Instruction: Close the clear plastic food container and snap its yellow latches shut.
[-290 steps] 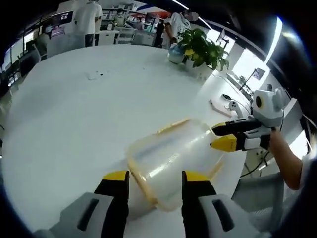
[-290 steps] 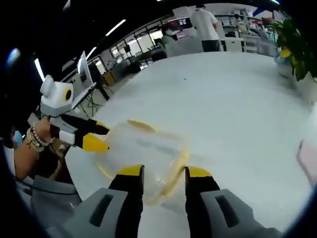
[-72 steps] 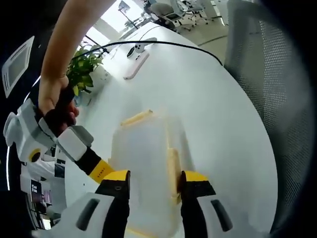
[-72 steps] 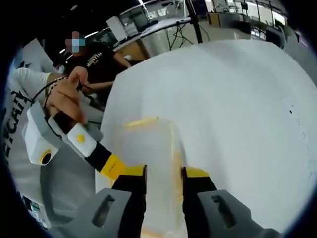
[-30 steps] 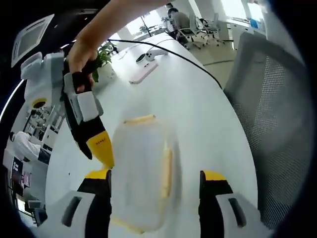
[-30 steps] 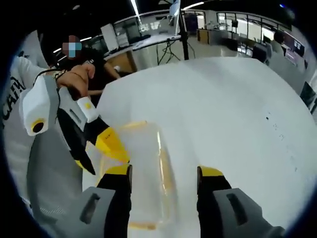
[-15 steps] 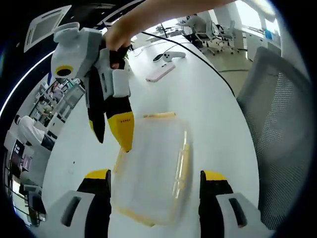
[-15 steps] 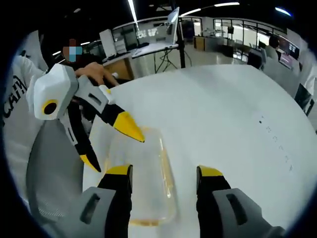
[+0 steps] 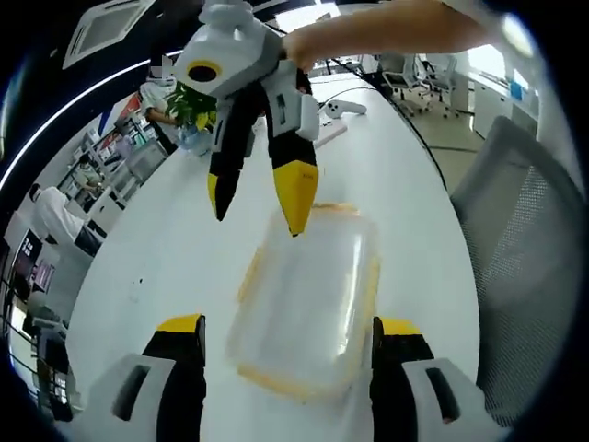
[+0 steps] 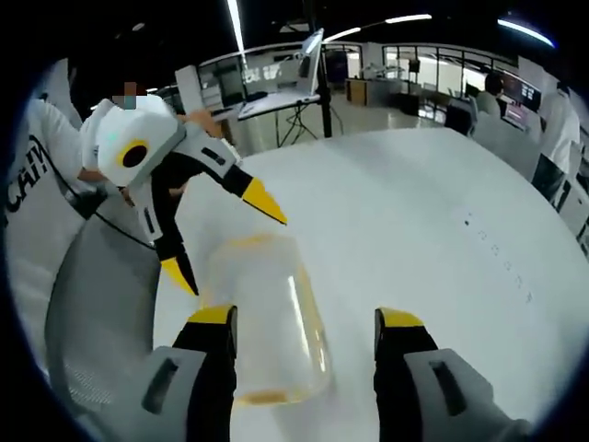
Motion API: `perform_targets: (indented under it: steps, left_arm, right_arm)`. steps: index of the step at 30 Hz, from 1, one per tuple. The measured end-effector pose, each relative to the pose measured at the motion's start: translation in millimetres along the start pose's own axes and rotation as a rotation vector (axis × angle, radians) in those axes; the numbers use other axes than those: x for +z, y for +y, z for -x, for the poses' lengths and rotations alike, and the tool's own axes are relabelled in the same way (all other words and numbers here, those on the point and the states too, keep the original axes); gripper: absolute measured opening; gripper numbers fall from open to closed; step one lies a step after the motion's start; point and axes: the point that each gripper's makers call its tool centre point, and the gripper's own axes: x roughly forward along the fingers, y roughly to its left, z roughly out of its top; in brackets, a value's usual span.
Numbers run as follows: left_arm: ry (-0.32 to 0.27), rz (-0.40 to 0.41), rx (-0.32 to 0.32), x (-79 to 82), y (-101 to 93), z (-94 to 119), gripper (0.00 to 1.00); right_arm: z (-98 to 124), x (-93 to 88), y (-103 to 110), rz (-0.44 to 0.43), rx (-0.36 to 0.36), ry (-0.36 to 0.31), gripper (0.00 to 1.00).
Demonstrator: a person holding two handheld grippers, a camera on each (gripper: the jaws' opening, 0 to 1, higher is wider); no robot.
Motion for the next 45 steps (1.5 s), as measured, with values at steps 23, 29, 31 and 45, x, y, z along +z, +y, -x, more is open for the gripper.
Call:
perform_targets:
  steps: [23, 29, 31, 45]
  left_arm:
    - [0.124, -0.052, -0.21, -23.0, -3.3, -3, 0.79]
    - [0.172, -0.093, -0.233, -26.5, -2.7, -8, 0.8]
    - [0.183, -0.118, -0.256, -29.0, -6.9, -10, 0.81]
    - [0.207, -0.154, -0.288, -33.2, -11.7, -20, 0.81]
  right_arm:
    - [2, -39.1, 30, 0.075, 0.016, 0.133, 0.7]
    - [-3, -45.5, 38, 0.123, 0.034, 0.185, 0.75]
    - [-5, -48.9, 40, 0.138, 0.04, 0.207, 0.76]
    - [-13, -64.0, 39, 0.204, 0.051, 0.294, 0.76]
